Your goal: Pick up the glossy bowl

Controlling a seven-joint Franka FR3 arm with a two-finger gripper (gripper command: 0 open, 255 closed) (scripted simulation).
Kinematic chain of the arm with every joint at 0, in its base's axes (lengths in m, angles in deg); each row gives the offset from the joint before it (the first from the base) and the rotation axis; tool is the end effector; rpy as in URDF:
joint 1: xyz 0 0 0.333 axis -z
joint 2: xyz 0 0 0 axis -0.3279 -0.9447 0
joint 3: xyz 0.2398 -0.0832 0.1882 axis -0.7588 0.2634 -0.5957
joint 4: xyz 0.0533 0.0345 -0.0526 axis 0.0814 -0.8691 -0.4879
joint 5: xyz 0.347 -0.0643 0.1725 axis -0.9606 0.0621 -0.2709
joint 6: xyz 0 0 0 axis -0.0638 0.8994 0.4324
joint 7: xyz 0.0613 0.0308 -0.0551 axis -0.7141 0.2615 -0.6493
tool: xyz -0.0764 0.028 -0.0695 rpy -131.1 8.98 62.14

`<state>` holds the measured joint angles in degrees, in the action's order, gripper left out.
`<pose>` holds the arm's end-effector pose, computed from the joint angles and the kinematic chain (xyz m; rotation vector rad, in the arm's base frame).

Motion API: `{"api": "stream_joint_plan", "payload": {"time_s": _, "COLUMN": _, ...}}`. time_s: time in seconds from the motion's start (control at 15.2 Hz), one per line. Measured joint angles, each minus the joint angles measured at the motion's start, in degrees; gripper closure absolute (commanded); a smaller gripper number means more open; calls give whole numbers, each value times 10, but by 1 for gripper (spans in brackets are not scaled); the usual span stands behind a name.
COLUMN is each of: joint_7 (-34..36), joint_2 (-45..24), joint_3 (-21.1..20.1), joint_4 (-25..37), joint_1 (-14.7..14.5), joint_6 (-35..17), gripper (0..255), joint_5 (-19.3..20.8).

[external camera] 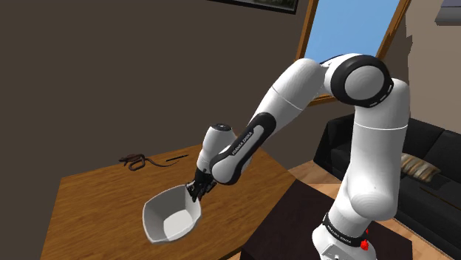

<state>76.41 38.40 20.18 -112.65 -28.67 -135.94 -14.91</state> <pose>0.4678 0.2266 0.2317 -2.8701 0.4448 -0.1605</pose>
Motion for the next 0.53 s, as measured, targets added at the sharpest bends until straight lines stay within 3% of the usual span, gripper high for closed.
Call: {"api": "stream_joint_plan", "payload": {"time_s": 0.53, "joint_7": 1, "joint_2": 56, "joint_3": -6, "joint_4": 1, "joint_1": 6, "joint_6": 56, "gripper": 255, "joint_5": -10}}
